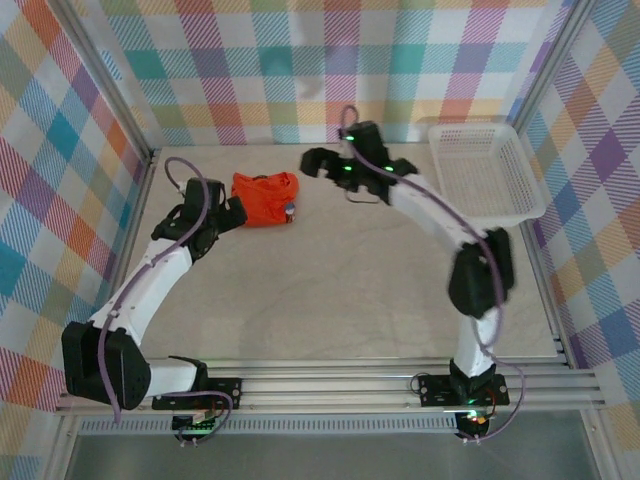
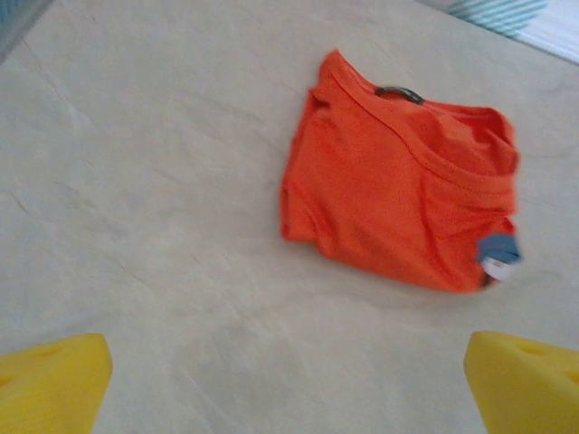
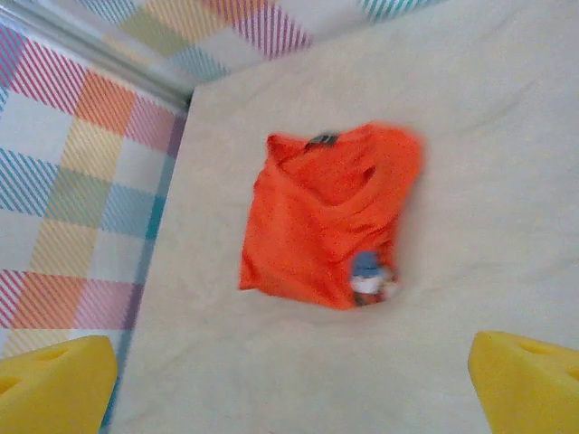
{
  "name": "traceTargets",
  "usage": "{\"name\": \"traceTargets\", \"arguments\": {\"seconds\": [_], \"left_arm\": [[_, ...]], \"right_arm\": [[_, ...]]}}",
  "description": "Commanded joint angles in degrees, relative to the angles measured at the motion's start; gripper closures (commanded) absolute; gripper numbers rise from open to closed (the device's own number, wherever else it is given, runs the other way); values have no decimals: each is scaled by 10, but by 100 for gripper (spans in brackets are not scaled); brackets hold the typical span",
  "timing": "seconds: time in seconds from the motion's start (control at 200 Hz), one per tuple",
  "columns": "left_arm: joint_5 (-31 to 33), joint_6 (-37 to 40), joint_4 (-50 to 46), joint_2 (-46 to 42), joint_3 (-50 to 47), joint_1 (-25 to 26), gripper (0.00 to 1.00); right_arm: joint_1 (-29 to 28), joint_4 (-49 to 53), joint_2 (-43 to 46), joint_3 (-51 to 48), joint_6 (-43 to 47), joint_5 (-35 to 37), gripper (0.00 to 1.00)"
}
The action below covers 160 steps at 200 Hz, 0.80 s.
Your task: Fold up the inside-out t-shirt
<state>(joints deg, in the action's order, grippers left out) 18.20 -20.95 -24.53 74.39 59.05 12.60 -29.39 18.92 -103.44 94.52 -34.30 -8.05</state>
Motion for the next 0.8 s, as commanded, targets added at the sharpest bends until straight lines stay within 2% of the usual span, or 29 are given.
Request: {"name": "traceTargets", "arguments": {"seconds": [0.0,0.125,0.235,0.315,0.415,0.475,0.61,0.795], "left_arm": [[58,69,128,6,-71,-6,0],[66,139,262,-12,-170,-7,0],[59,200,346,-12,-222,-8,0],[45,214,397,2,-249,-9,0],[20,228,484,29,-287,-10,0],[15,223,524,48,-305,-12,0],[8,239,593,74,-326,-18,0],[-22,212,714,136,-359,-61,0]], "right_arm": [[37,-26,104,-153,185,130,0],[68,-130,220,-350,320,319,0],[120,-230,281,-491,385,370,0],[167,-286,311,-567,376,362,0],[230,-348,320,-636,357,293,0],[251,-382,306,-655,348,282,0],[269,-487,250,-680,352,270,0],[272,-477,205,-639,329,178,0]]}}
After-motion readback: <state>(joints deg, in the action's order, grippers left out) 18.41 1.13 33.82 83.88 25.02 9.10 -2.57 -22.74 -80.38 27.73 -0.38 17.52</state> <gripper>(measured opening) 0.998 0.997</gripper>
